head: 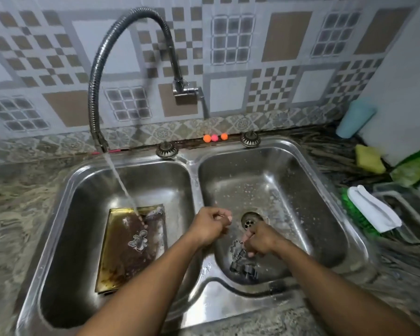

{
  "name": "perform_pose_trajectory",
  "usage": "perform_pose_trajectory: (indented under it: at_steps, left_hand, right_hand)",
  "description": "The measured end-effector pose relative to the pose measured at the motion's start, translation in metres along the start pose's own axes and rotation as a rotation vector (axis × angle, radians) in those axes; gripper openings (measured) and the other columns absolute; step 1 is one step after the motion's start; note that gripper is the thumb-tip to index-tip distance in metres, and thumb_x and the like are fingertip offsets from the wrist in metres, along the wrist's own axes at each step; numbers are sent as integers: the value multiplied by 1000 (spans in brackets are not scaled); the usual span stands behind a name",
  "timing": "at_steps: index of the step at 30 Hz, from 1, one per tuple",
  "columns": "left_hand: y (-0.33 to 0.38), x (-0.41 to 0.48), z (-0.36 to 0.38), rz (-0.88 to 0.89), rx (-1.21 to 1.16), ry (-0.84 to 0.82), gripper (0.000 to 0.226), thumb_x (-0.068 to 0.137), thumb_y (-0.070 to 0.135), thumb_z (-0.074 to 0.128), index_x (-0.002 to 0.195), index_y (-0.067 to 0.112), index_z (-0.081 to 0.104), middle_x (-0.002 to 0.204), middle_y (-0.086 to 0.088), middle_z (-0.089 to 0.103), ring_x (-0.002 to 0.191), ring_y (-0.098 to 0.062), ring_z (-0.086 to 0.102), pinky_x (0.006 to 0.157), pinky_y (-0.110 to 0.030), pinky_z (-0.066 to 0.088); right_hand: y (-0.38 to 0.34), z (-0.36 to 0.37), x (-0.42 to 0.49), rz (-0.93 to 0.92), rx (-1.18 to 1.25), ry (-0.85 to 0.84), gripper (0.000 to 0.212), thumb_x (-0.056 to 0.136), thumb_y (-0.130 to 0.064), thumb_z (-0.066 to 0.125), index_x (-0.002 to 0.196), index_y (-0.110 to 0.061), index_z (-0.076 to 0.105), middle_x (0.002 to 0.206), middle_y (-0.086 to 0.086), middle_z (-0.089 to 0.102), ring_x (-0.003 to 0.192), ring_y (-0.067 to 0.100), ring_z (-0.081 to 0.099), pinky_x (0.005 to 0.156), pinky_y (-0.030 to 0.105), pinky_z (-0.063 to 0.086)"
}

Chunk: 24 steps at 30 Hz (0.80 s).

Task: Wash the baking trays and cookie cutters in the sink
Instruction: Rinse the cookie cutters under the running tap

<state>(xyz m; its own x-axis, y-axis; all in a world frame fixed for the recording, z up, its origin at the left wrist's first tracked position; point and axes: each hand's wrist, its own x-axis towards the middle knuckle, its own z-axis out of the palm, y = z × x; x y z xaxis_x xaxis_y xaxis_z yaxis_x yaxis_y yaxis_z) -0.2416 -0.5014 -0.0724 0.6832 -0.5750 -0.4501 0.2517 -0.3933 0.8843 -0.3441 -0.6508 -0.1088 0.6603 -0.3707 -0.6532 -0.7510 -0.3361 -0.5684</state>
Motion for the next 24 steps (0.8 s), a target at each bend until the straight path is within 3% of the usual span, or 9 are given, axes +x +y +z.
perform_pose_trajectory:
  at_steps: [3, 8, 11, 15, 18, 24]
  left_hand:
    - [-8, 2, 22, -64, 0, 5, 9, 95, 8, 66, 90, 14, 69, 87, -10, 69, 78, -25, 66, 85, -44, 58]
    - [-16, -1, 38, -108, -5, 36, 5, 96, 10, 65, 97, 11, 70, 92, -13, 70, 81, -26, 68, 75, -36, 57]
    - [-11, -3, 35, -90, -72, 69, 10, 98, 5, 60, 105, 5, 66, 93, -17, 66, 76, -26, 63, 61, -25, 56]
    - [1, -3, 13, -14, -115, 158, 16, 99, 0, 57, 111, -2, 66, 88, -16, 66, 67, -19, 59, 58, -23, 52]
    - [4, -6, -21, 13, -120, 247, 16, 98, 1, 58, 96, 9, 71, 78, -10, 70, 63, -18, 63, 58, -25, 52]
    - [-40, -17, -125, -64, -43, 412, 18, 96, 1, 59, 90, 9, 74, 76, -11, 69, 68, -24, 64, 62, -28, 50]
  right_hand:
    - [25, 13, 12, 3, -66, -73, 7, 79, -2, 70, 82, -8, 69, 70, 12, 70, 62, 25, 71, 49, 28, 51]
    - [44, 23, 24, -3, -134, -106, 9, 83, -2, 62, 79, -5, 70, 70, 17, 72, 61, 29, 72, 49, 32, 51]
    - [35, 16, 25, -40, -208, -81, 12, 85, -6, 62, 81, 1, 71, 76, 22, 73, 62, 29, 70, 53, 36, 55]
    - [-13, -3, 23, -127, -198, 54, 9, 84, -15, 66, 76, -12, 64, 75, 15, 72, 67, 30, 72, 63, 42, 59]
    - [-66, -3, 22, -236, -92, 190, 16, 84, -17, 62, 69, -12, 62, 64, 8, 70, 59, 26, 69, 59, 34, 54]
    - [-156, 74, 33, -315, 8, 141, 15, 80, -19, 62, 71, -8, 66, 70, 1, 69, 73, 21, 66, 69, 27, 54]
